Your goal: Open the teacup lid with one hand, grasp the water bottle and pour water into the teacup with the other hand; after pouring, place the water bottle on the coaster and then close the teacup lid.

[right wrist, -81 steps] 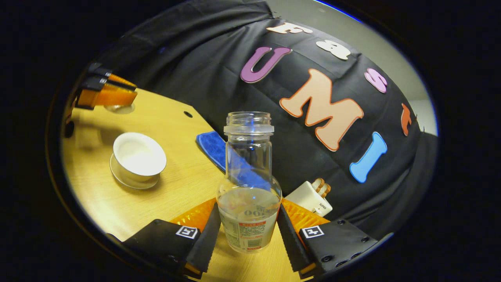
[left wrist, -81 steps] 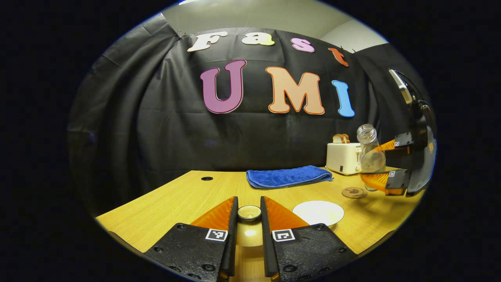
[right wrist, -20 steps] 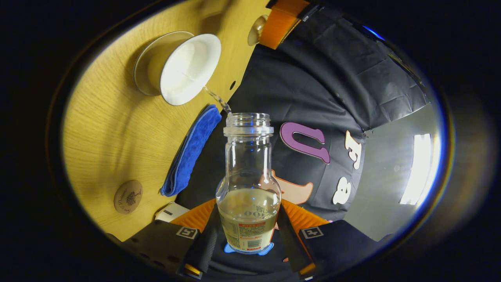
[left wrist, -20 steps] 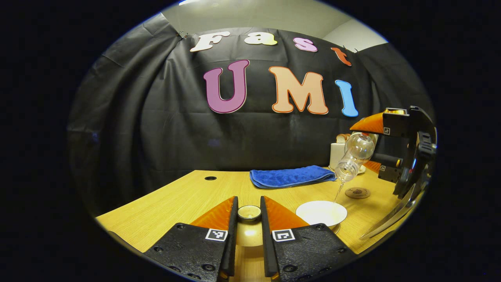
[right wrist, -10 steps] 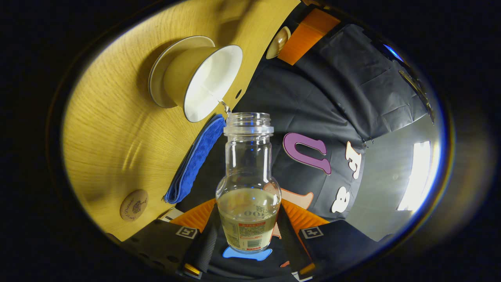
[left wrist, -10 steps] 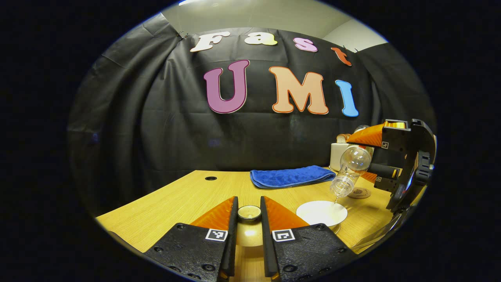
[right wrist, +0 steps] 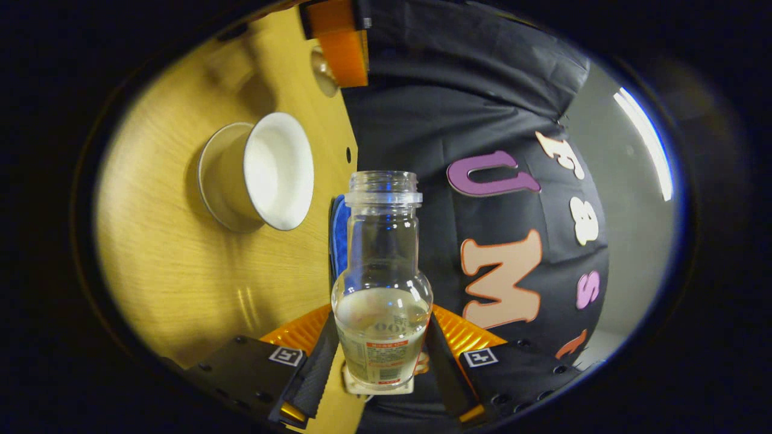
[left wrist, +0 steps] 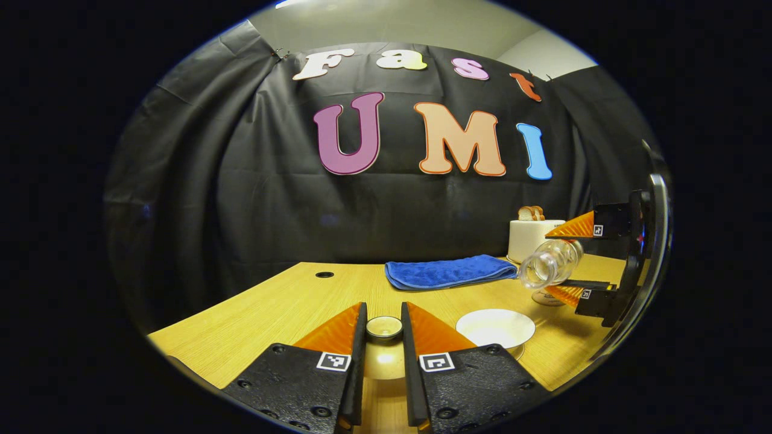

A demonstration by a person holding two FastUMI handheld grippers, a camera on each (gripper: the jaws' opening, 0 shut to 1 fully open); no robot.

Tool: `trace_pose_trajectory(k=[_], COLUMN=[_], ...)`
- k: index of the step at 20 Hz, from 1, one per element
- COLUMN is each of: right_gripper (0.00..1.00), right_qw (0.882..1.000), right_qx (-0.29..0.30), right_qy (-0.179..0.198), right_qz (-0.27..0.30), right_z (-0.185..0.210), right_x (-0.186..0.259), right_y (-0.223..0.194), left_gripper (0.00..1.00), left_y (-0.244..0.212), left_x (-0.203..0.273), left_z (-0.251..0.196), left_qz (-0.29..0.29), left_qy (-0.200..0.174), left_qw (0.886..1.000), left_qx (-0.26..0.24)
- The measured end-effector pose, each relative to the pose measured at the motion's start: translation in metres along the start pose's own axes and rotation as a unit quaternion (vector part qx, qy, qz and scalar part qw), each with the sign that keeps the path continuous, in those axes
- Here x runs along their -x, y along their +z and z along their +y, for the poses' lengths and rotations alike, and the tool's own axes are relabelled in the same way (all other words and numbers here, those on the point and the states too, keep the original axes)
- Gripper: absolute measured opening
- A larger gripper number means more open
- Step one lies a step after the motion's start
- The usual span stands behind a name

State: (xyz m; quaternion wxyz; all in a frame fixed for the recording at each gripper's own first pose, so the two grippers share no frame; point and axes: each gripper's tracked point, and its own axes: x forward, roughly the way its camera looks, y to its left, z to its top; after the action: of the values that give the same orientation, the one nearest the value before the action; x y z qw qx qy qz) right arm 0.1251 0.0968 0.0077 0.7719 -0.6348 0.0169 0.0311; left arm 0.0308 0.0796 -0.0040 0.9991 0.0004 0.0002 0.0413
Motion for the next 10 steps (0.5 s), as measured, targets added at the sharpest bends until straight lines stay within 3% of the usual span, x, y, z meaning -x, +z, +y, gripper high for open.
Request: trace_pose_trajectory(k=[4,10], right_gripper=[0.81,0.81], right_qw=[0.984,0.941], right_qx=[-0.176,-0.334], right_qy=[-0.001,-0.031], right_qz=[0.022,0.046], right_z=[-0.014,-0.036], right_x=[-0.001,-0.016], right_y=[-0.021,-0.058], left_gripper=[0.28,0.27], left_y=[0.001,0.0], left_x=[0.0,0.0], left_z=[0.0,0.0], left_qz=[0.0,0.0], left_qy=[0.0,0.0], left_qw=[1.0,1.0], left_qx=[0.0,0.0])
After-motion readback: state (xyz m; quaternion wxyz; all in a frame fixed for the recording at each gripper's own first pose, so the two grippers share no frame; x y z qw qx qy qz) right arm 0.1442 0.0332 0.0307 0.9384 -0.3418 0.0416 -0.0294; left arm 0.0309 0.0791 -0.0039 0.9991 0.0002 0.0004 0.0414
